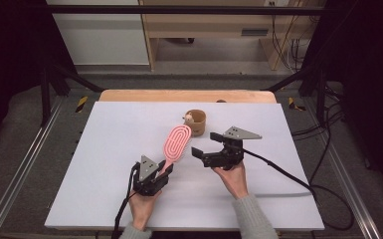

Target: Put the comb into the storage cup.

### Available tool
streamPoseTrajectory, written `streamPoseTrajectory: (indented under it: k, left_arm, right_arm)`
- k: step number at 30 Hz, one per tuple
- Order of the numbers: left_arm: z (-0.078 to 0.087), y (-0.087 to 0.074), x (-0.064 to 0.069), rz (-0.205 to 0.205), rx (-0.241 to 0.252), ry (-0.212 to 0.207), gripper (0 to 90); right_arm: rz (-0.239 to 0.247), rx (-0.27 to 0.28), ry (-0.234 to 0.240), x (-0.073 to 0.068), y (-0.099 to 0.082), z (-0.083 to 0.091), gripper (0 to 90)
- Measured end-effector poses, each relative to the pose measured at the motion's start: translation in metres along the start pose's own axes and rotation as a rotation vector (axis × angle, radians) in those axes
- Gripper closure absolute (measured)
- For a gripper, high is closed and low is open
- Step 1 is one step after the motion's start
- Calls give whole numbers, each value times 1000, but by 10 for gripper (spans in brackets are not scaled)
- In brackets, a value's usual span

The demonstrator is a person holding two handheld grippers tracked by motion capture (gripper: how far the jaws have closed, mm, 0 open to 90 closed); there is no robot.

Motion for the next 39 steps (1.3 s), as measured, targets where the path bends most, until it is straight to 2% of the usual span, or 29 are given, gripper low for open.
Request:
streamPoseTrajectory:
  k: [7,19,33,39]
  left_arm:
    - [-2,2,1,-3,1,3,694]
    - [-3,8,1,1,14,6,694]
    - [-4,16,12,-18,34,0,694]
    - [-4,17,15,-25,39,1,694]
  right_arm:
    - [15,-20,6,-7,0,-9,23]
    - [-8,-18,16,-16,0,-24,26]
    - [-51,-27,2,-12,-2,-29,54]
    - [-63,-41,-8,-10,-3,-30,99]
Point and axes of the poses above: each handheld gripper's, and its own axes: z roughly backward along the jaws, y roughly out of its top, x roughly to its right, the point moved 10 cm from there along -z, roughly forward along the jaws, and after that the axes turned 3 degrees about z, right-handed, at the moved point
